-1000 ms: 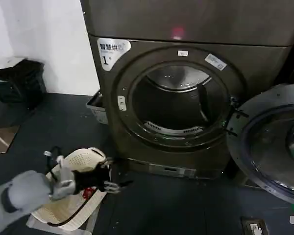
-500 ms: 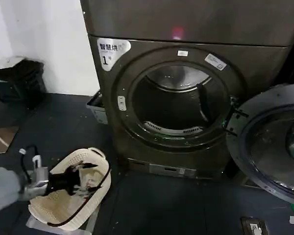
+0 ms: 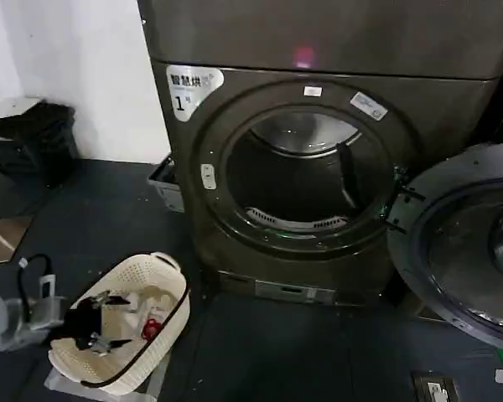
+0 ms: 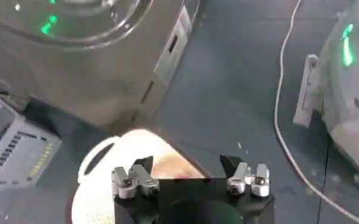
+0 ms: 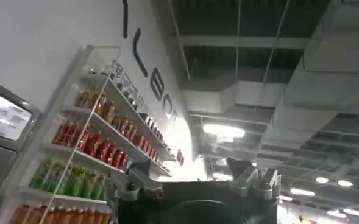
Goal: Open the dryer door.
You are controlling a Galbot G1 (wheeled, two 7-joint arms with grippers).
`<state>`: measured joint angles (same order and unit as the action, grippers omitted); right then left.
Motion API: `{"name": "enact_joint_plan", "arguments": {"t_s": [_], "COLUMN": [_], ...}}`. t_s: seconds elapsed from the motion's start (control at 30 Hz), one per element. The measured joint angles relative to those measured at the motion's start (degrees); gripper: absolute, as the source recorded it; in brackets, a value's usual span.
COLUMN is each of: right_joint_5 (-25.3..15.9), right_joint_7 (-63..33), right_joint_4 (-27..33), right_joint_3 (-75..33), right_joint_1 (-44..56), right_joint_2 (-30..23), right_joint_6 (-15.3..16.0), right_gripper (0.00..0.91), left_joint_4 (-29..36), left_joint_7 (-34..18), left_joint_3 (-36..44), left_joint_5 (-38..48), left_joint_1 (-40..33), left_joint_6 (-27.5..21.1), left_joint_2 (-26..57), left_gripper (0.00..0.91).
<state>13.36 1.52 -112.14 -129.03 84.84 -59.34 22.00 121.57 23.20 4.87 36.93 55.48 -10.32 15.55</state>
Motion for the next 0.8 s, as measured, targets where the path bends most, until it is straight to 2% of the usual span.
{"name": "enact_joint_plan", "arguments": {"t_s": [0.4,0.8], "right_joint_5": [0.01,-0.02], "right_joint_7": [0.12,0.27], "right_joint_4": [0.10,-0.05], "right_joint_3": [-0.14,-0.11], "right_joint_1": [-0.14,-0.38], "right_joint_2": [0.24,0.49], "right_joint_6": [0.23,0.29], "right_gripper": [0.907,0.907], "left_joint_4": [-1.88,-3.35], "left_joint_7": [1.84,2.55], "left_joint_3": [0.52,0.32], "left_joint_5": [-4.38,-6.71], "left_joint_1": [0.32,0.36], "left_joint_6": [-5.73,-7.40], "left_joint_2": [1.02,0.88], "left_gripper": [0.907,0.907]}}
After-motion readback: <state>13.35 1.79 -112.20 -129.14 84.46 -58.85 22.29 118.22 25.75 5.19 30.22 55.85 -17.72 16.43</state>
